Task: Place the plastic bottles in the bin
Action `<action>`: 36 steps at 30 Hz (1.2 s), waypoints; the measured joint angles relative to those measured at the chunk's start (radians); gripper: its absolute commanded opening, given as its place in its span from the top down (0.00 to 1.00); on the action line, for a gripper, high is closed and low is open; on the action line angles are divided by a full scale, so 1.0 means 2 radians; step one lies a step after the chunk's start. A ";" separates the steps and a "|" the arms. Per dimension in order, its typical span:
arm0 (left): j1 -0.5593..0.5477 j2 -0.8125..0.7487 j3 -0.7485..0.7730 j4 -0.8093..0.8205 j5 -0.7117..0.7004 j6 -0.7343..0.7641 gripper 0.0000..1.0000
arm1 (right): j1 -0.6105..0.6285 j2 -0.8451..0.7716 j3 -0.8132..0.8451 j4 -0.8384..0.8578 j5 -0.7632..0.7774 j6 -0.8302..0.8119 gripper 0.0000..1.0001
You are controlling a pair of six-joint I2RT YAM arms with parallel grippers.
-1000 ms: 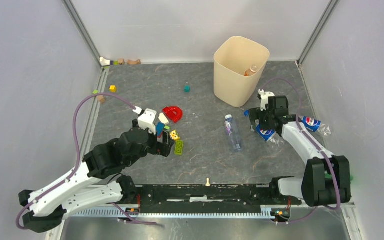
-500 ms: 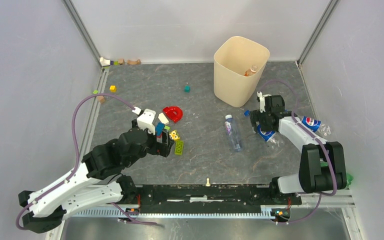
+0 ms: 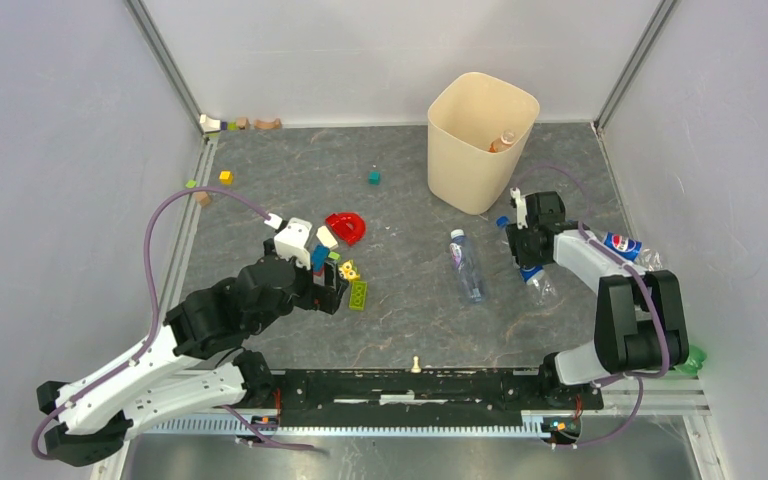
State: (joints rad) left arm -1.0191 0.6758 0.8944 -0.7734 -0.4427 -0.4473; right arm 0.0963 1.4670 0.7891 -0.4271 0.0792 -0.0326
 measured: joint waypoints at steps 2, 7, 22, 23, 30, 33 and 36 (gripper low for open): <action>0.000 0.000 0.000 0.000 0.000 0.000 0.00 | 0.000 -0.002 0.001 0.000 0.000 -0.001 0.59; 0.000 0.000 0.000 0.000 0.000 0.000 0.00 | 0.000 -0.012 0.001 -0.004 0.000 0.001 0.60; 0.003 -0.012 0.000 0.000 0.004 0.000 0.00 | 0.000 -0.177 0.002 -0.046 0.005 0.039 0.67; 0.004 -0.014 0.000 0.000 0.004 0.000 0.00 | 0.000 -0.189 0.005 -0.050 0.006 0.043 0.67; 0.010 -0.015 0.000 0.000 0.014 0.000 0.00 | 0.000 -0.264 0.082 -0.065 -0.011 0.067 0.67; 0.012 -0.015 0.000 0.000 0.017 0.000 0.00 | 0.000 -0.297 0.118 -0.039 -0.044 0.081 0.67; 0.012 -0.015 0.000 0.000 0.019 0.000 0.00 | 0.000 -0.319 0.143 0.016 -0.087 0.104 0.67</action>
State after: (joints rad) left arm -0.9943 0.6464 0.8944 -0.7727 -0.4046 -0.4465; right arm 0.0963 0.8280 1.0748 -0.3954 -0.0956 0.1757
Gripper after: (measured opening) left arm 0.995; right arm 0.474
